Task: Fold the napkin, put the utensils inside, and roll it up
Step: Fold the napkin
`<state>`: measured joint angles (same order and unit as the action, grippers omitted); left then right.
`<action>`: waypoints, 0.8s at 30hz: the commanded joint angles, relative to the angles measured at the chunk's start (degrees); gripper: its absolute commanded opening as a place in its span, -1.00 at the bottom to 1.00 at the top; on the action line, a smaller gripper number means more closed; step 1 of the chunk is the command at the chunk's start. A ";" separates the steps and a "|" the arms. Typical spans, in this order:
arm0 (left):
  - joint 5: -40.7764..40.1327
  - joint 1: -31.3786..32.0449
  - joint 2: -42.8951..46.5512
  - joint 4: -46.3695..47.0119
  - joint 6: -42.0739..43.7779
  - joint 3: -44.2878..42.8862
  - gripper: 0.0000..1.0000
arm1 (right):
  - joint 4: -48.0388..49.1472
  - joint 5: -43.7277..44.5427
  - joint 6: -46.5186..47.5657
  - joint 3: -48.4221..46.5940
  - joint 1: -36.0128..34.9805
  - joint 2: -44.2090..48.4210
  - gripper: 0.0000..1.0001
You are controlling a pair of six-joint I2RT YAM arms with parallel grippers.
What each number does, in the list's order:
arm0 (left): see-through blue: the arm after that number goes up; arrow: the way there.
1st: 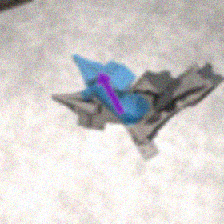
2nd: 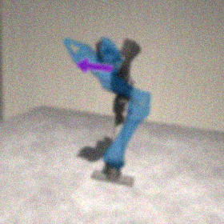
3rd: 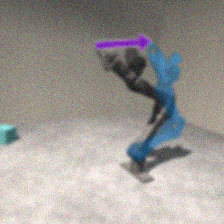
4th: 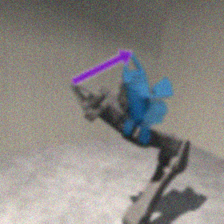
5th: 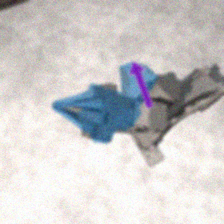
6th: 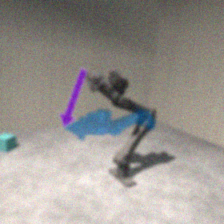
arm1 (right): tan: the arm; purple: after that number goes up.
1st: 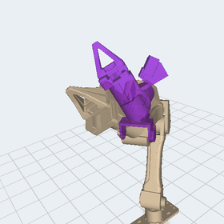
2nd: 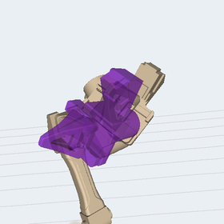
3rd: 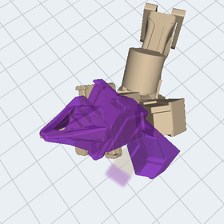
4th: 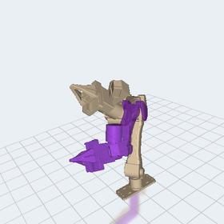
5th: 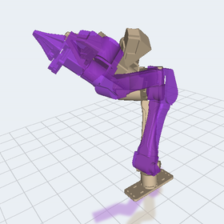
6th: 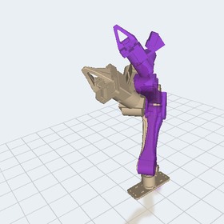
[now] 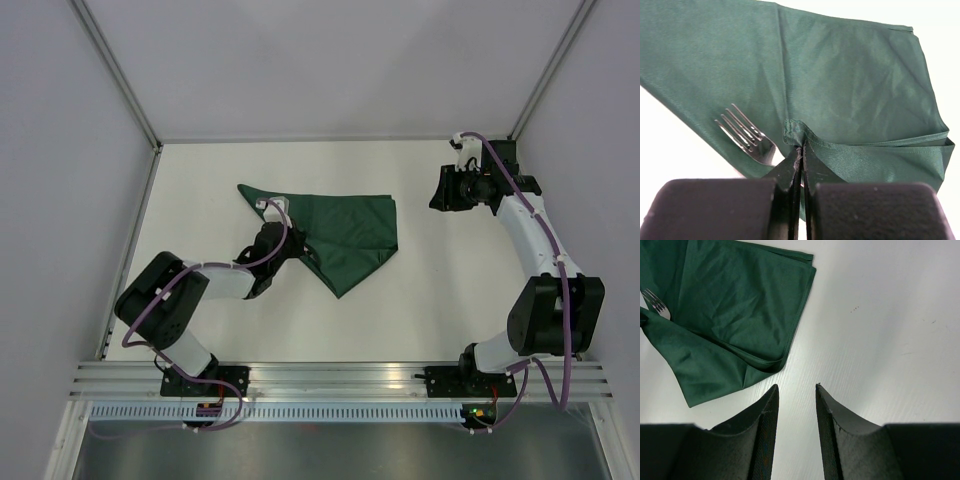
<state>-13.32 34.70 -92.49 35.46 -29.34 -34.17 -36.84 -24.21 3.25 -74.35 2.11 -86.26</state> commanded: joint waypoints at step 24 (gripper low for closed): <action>-1.00 -3.67 0.29 -3.29 -3.88 -1.07 -0.25 | 0.80 -1.19 0.09 0.69 -0.70 -0.75 -0.17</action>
<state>-13.37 31.40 -92.51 32.29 -31.57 -33.67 -36.82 -24.62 3.27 -74.22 1.61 -87.02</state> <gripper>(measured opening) 0.327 0.414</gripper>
